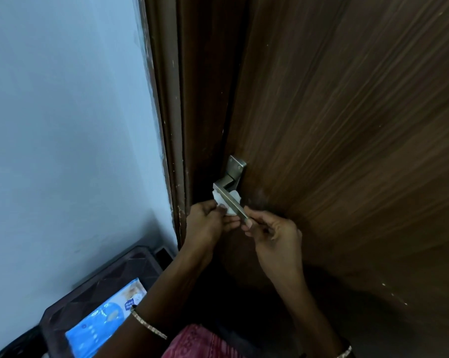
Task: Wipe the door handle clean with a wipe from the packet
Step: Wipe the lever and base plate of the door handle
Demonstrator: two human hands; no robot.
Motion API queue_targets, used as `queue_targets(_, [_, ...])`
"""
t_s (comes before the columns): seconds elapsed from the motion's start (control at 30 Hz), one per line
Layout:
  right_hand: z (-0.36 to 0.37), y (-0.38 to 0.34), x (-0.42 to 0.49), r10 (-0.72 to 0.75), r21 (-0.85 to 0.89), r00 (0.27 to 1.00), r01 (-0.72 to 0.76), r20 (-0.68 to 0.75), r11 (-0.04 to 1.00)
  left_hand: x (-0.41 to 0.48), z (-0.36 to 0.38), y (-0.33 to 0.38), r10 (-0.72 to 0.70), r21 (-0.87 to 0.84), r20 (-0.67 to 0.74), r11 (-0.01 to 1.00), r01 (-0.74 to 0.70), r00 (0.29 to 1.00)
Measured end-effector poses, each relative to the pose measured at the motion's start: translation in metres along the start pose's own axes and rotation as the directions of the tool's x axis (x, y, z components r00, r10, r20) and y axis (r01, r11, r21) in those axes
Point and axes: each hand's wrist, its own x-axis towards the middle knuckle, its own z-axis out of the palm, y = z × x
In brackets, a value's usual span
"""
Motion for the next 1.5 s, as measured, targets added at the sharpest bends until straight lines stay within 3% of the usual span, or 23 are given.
queue_targets(0.3, [-0.003, 0.003, -0.001, -0.012, -0.025, 1.000, 0.012, -0.021, 1.000, -0.020, 0.004, -0.013, -0.039, 0.122, 0.161, 0.992, 0.020, 0.986])
queue_targets(0.37, [0.001, 0.002, -0.001, 0.089, 0.102, 0.994, -0.095, 0.057, 0.990, -0.022, 0.002, -0.015, -0.024, 0.162, 0.223, 0.987, -0.013, 0.974])
queue_targets(0.47, [0.001, 0.000, 0.001, 0.239, 0.410, 0.946, -0.312, 0.220, 0.857, -0.023, -0.003, -0.017, -0.040, 0.198, 0.314, 0.980, -0.025, 0.949])
queue_targets(0.57, [-0.004, 0.003, -0.001, 0.292, 0.540, 0.932, -0.363, 0.216, 0.759, -0.019, -0.013, -0.015, -0.070, 0.282, 0.366, 0.959, -0.039, 0.928])
queue_targets(0.67, [-0.008, 0.006, -0.013, 0.242, 0.379, 0.969, -0.208, -0.042, 0.902, -0.011, -0.025, -0.006, -0.061, 0.319, 0.297, 0.947, -0.039, 0.953])
queue_targets(0.73, [-0.013, 0.003, -0.018, 0.044, 0.115, 0.961, -0.013, -0.273, 0.993, -0.001, -0.033, 0.001, -0.003, 0.275, 0.154, 0.961, -0.040, 0.988])
queue_targets(0.8, [-0.014, -0.004, -0.017, -0.158, -0.064, 0.922, 0.145, -0.352, 0.987, 0.007, -0.039, 0.006, 0.054, 0.219, 0.070, 0.973, -0.068, 0.996])
queue_targets(0.87, [-0.003, -0.012, -0.015, -0.262, -0.184, 0.936, 0.221, -0.236, 0.958, 0.012, -0.038, 0.010, 0.038, 0.118, 0.053, 0.992, -0.044, 0.998])
queue_targets(0.97, [0.022, -0.013, -0.015, -0.254, -0.349, 0.967, 0.243, 0.013, 0.905, 0.016, -0.030, 0.015, -0.028, -0.046, 0.041, 0.999, 0.030, 0.999])
queue_targets(1.07, [0.029, -0.009, -0.008, -0.252, -0.479, 0.966, 0.245, 0.051, 0.843, 0.019, -0.030, 0.018, -0.083, -0.135, 0.038, 0.987, 0.087, 0.996])
queue_targets(1.23, [0.023, -0.011, 0.006, -0.317, -0.494, 0.935, 0.352, 0.157, 0.795, 0.021, -0.033, 0.018, -0.110, -0.124, 0.061, 0.985, 0.117, 0.992])
queue_targets(1.33, [0.011, -0.014, 0.013, -0.343, -0.394, 0.921, 0.390, 0.187, 0.832, 0.021, -0.031, 0.019, -0.110, -0.103, 0.053, 0.988, 0.115, 0.993])
queue_targets(1.4, [0.003, -0.022, 0.019, -0.376, -0.267, 0.918, 0.397, 0.127, 0.878, 0.019, -0.030, 0.019, -0.085, -0.060, 0.017, 0.995, 0.086, 0.996])
queue_targets(1.5, [-0.002, -0.036, 0.030, -0.475, -0.206, 0.875, 0.449, -0.096, 0.869, 0.015, -0.028, 0.016, 0.099, 0.163, -0.072, 0.983, -0.086, 0.992])
